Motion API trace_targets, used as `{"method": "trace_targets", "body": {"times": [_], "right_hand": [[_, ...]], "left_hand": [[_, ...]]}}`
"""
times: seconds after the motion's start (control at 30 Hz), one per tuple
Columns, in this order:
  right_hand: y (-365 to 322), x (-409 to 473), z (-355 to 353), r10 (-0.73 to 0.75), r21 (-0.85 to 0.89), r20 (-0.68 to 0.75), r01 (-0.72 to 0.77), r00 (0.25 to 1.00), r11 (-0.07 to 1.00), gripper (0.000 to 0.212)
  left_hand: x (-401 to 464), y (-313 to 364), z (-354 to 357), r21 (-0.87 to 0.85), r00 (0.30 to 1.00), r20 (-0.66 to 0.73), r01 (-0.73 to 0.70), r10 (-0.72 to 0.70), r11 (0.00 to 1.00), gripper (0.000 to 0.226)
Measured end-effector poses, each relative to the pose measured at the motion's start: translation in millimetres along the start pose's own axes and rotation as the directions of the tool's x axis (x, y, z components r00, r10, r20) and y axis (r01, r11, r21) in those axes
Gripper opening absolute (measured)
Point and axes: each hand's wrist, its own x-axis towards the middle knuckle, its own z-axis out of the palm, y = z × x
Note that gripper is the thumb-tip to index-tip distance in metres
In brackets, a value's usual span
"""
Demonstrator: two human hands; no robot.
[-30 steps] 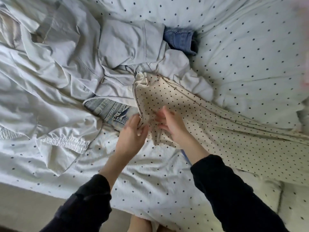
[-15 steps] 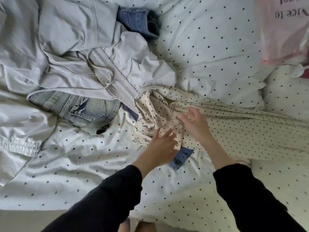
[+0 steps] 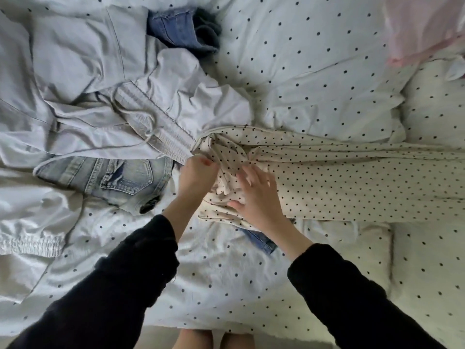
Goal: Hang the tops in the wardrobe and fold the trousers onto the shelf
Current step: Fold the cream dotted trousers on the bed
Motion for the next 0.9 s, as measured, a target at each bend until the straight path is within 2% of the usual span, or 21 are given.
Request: {"method": "trace_targets", "body": {"times": [0.03,0.13,0.17,0.23,0.3,0.37,0.47,0.5,0.53,0.57,0.6,0.67,0.7,0.77,0.83,0.9], "right_hand": [[-2.7,2.5,0.3,-0.049,-0.026,-0.040,0.048,0.998,0.999,0.078],[-10.0,12.5,1.5,-0.086,0.022,-0.112,0.089,0.990,0.996,0.076],[-15.0,16.8,-0.5,-0.046,0.095,-0.082,0.054,0.996,0.994,0.076],[-20.5,25.9,-1.5,0.124,0.312,0.015,-0.122,0.992,0.942,0.075],[-23.1,35.2,-12.8,0.324,0.583,0.077,-0.306,0.943,0.753,0.059],[-9.7,47.4,-27.2,0.455,0.796,0.148,-0.378,0.878,0.473,0.035],[27.2,69.5,-52.4,0.547,0.870,0.272,-0.445,0.792,0.212,0.007],[40.5,76.3,-60.0,0.584,0.872,0.299,-0.465,0.755,0.153,0.013],[51.8,82.2,-63.7,0.608,0.876,0.320,-0.472,0.727,0.103,0.021],[61.5,84.8,-67.8,0.636,0.866,0.311,-0.486,0.706,0.116,0.028],[67.6,86.0,-66.4,0.657,0.841,0.276,-0.507,0.702,0.189,0.033],[66.1,77.0,-62.9,0.675,0.785,0.114,-0.483,0.729,0.389,0.034],[59.0,67.4,-59.5,0.657,0.759,0.001,-0.429,0.754,0.491,0.031],[41.6,42.8,-42.5,0.555,0.708,-0.183,-0.283,0.811,0.647,0.022],[20.8,9.2,-19.4,0.418,0.631,-0.213,-0.203,0.883,0.749,0.022],[3.0,-25.5,4.2,0.264,0.490,-0.211,-0.131,0.941,0.862,0.022]], "left_hand": [[5.8,2.2,-1.1,-0.087,0.996,-0.013,0.084,-0.086,0.993,0.009],[16.8,12.5,-4.8,-0.365,0.953,0.047,0.295,-0.299,0.883,0.026],[18.9,15.9,-6.9,-0.418,0.938,0.104,0.342,-0.329,0.842,0.023],[17.4,31.5,-11.5,-0.491,0.911,0.247,0.412,-0.331,0.768,0.013],[19.2,48.6,-16.3,-0.567,0.909,0.371,0.385,-0.192,0.728,0.012],[24.1,68.9,-15.4,-0.666,0.900,0.436,0.334,-0.015,0.668,0.016],[33.6,88.2,-13.4,-0.767,0.924,0.364,0.226,0.117,0.600,0.027],[36.0,89.5,-12.5,-0.774,0.941,0.311,0.168,0.135,0.610,0.029],[37.5,86.6,-12.3,-0.738,0.965,0.224,0.079,0.134,0.670,0.028],[38.2,80.1,-12.1,-0.630,0.986,0.104,-0.033,0.127,0.776,0.027],[37.6,70.2,-12.5,-0.466,0.991,-0.033,-0.132,0.132,0.875,0.028],[33.4,44.9,-13.2,-0.203,0.964,-0.195,-0.219,0.180,0.954,0.036],[29.9,31.0,-13.0,-0.164,0.966,-0.195,-0.202,0.169,0.966,0.040],[24.5,6.7,-10.3,-0.172,0.993,-0.098,-0.087,0.071,0.981,0.046],[20.1,-11.7,-6.5,-0.108,0.999,0.039,-0.002,0.006,0.994,0.044],[14.7,-19.4,-2.9,-0.048,0.994,0.109,0.004,0.001,0.999,0.041]]}}
